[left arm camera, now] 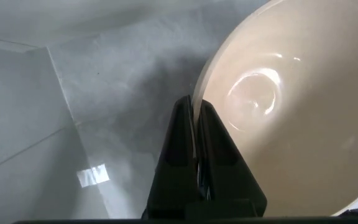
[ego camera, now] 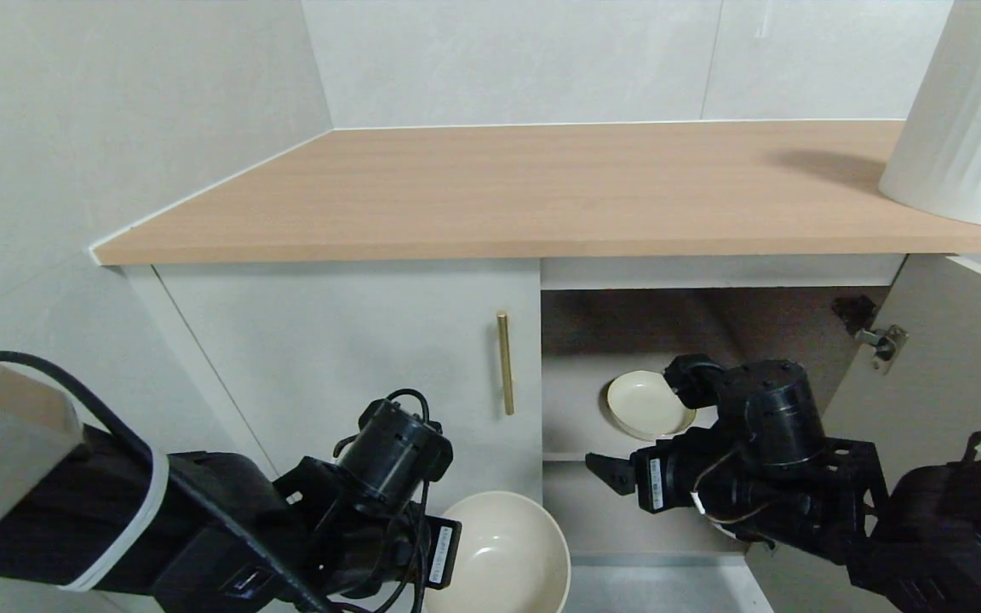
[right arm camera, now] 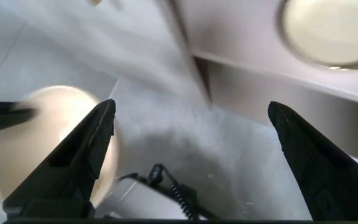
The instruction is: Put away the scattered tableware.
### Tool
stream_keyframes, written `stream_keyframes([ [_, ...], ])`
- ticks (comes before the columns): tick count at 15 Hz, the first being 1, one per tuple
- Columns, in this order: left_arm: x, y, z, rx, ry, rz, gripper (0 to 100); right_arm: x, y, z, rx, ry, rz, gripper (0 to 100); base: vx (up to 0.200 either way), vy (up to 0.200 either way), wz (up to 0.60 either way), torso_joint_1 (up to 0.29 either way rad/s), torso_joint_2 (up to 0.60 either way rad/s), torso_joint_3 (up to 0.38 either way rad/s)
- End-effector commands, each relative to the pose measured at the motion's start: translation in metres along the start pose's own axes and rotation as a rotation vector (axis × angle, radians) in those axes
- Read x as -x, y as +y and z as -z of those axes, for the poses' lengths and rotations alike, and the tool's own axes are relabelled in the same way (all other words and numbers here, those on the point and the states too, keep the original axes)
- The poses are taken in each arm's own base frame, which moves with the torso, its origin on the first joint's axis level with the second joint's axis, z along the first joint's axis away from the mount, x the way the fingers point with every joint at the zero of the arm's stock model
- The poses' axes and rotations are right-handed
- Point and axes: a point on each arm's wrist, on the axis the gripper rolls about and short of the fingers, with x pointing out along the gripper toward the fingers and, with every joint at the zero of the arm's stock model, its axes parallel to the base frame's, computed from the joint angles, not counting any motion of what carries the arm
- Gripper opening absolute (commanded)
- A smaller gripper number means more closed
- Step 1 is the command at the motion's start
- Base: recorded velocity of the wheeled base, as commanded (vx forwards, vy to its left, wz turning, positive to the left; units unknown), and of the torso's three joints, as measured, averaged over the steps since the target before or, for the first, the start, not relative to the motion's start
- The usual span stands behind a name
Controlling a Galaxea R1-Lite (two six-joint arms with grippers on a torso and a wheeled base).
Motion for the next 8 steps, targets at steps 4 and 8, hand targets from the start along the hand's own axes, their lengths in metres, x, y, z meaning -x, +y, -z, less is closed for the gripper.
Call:
stream_keyframes([
  [4, 0.000, -0.006, -0.009, 0.040, -0.032, 0.007, 0, -0.010, 0.015, 0.026, 0.045, 0.089, -0.029, 100, 0.000, 0.000, 0.00, 0.000, 0.00, 0.000],
  [8, 0.004, -0.008, -0.016, 0.063, -0.069, 0.004, 0, -0.017, 0.019, 0.036, 0.058, 0.119, -0.032, 100, 0.000, 0.000, 0.00, 0.000, 0.00, 0.000],
])
